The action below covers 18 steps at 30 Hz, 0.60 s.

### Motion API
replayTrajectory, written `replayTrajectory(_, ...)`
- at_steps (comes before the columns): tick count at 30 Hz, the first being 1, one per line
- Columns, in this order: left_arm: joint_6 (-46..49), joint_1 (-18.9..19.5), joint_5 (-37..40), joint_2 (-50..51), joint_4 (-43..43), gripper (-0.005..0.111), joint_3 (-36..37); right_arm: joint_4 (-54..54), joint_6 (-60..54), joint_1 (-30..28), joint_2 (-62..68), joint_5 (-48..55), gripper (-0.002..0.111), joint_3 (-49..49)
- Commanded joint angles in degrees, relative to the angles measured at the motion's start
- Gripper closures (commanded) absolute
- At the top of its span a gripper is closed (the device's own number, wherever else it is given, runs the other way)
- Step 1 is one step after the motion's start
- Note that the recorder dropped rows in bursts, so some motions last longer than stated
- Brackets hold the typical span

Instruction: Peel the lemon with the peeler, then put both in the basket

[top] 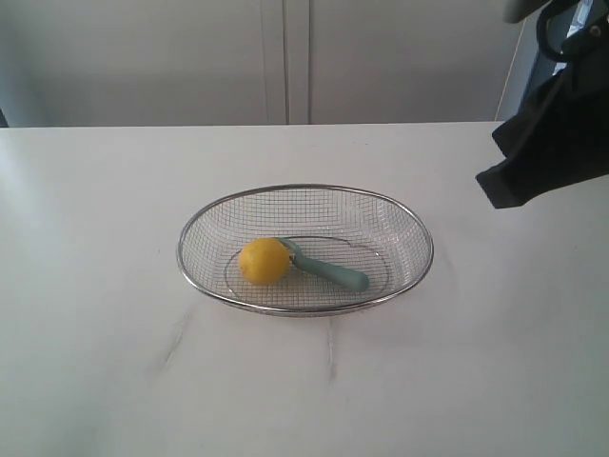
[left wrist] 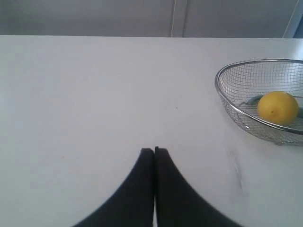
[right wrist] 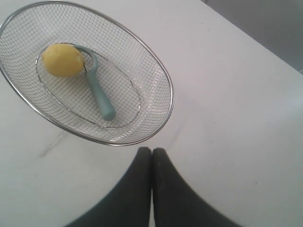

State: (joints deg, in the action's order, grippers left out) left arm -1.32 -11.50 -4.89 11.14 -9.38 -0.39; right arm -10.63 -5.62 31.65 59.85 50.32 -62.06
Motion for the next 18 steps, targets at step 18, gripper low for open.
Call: replayTrajectory(18, 2.88, 1.1, 10.06, -11.14, 2.33, 0.107, 0.39, 0.1, -0.16, -0.32, -0.41, -0.65, 0.108, 0.23)
